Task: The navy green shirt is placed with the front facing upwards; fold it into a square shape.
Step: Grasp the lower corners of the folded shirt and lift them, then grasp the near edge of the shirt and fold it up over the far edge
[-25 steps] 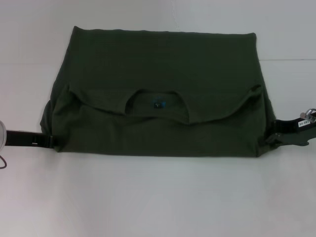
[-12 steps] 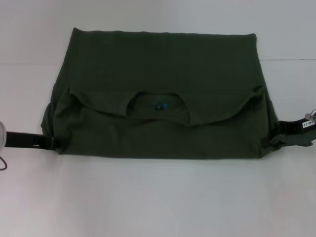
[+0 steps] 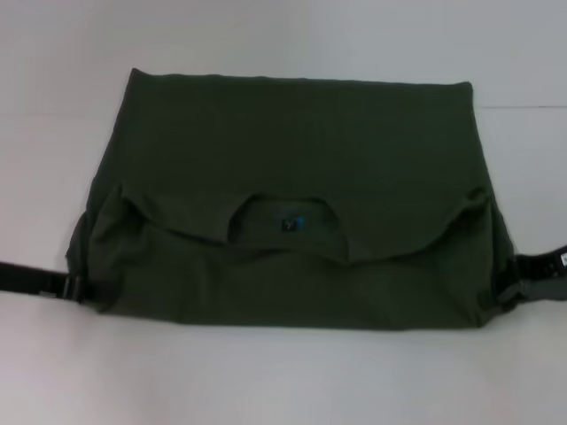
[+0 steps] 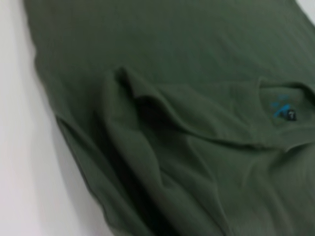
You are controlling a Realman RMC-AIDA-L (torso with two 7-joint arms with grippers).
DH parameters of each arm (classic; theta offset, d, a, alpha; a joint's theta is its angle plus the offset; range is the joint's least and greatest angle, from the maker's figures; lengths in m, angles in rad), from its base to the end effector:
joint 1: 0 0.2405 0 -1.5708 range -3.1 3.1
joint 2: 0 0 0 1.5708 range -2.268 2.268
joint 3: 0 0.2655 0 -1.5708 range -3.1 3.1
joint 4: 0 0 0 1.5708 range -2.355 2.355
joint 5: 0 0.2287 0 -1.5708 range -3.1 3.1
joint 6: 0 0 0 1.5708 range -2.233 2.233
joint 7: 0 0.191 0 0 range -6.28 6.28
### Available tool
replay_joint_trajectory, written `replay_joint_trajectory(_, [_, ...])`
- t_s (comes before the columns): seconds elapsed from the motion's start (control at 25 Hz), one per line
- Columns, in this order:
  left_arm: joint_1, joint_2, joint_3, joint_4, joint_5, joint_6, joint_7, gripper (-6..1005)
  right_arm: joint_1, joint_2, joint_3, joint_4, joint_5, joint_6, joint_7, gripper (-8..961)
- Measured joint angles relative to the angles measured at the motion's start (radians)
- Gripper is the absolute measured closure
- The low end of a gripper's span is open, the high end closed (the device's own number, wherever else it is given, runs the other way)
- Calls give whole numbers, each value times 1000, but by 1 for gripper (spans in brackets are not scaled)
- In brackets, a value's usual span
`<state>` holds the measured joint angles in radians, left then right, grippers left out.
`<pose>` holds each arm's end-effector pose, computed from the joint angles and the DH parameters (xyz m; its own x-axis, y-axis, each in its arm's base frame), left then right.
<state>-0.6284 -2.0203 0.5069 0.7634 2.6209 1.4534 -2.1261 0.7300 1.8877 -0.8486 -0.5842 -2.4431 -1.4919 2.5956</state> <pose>-0.3451 0.3856 -0.0013 0.4324 0.8729 0.2258 0.8898 -0.3727 -0.2632 0.3092 0.3982 -0.0099 0.1398 -0.9861 -0.0893 -0.9778 -0.1233 -0.1696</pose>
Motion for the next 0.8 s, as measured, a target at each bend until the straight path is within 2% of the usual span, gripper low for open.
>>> replay_joint_trajectory(0.24, [10, 8, -1, 53, 90, 146, -36, 954, -10, 4, -4, -1, -53, -93, -36, 901])
replay_joint_trajectory(0.32, [11, 11, -2, 72, 147, 254, -37, 954, -10, 8, -4, -2, -74, -119, -47, 901])
replay_joint_trajectory(0.68, [10, 9, 30, 84, 200, 449, 20, 952, 18, 15, -27, -1, -157, -231, -75, 897])
replay_joint_trajectory(0.8, [11, 5, 51, 86, 207, 471, 25, 952, 28, 16, -49, -3, -157, -258, -75, 895])
